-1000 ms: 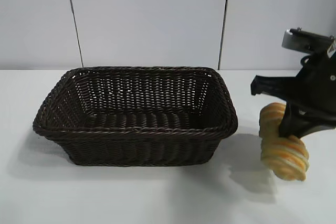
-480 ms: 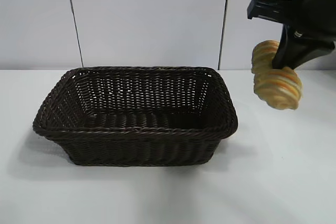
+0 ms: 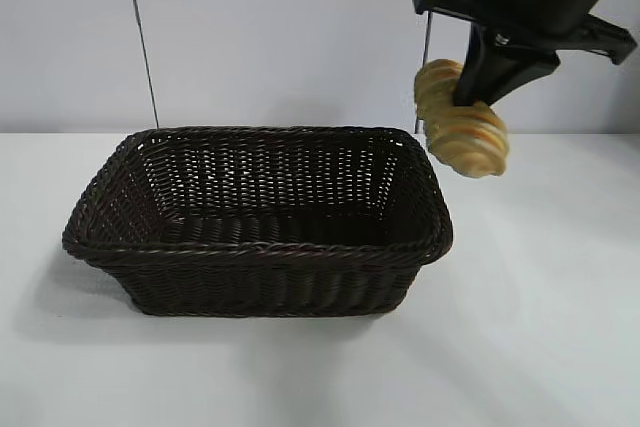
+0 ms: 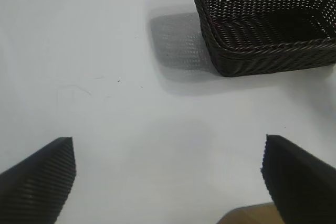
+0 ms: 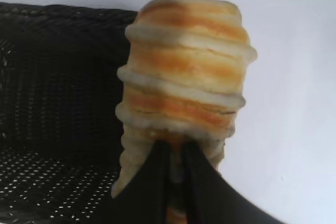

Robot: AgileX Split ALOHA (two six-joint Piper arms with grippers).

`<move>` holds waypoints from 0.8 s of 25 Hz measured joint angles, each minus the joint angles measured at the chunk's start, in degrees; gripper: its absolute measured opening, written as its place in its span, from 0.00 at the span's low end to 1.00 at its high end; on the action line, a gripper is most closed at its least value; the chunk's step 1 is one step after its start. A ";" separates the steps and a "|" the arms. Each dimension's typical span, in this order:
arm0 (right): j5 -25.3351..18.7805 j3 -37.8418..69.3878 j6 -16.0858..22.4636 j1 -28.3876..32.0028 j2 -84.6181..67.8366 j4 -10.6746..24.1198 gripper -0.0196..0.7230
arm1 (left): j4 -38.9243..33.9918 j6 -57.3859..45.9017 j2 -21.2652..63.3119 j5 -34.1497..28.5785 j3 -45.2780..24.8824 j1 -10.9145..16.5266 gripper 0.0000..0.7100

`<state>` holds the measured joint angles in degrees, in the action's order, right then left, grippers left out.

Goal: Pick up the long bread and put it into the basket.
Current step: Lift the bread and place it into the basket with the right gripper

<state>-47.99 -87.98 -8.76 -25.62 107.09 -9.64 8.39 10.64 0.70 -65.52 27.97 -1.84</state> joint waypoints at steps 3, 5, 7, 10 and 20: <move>-0.50 -4.44 -10.55 -1.94 3.41 0.07 0.09 | 0.00 0.00 0.00 0.00 0.00 0.00 0.98; -0.44 -6.58 -19.76 -2.83 5.36 0.18 0.09 | 0.00 0.00 0.00 0.00 0.00 0.00 0.98; -0.44 -7.90 -29.39 -3.40 6.89 0.18 0.09 | 0.00 0.00 0.00 0.00 0.00 0.00 0.98; -0.06 -8.69 -41.47 -3.94 8.63 -0.10 0.09 | 0.00 -0.04 0.00 0.00 0.00 0.00 0.98; 1.22 -8.80 -48.31 -4.05 14.47 -3.91 0.09 | 0.00 -0.04 0.00 0.00 0.00 0.00 0.98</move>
<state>-46.77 -96.78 -57.07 -29.67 121.56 -13.56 8.39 10.60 0.70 -65.52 27.97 -1.84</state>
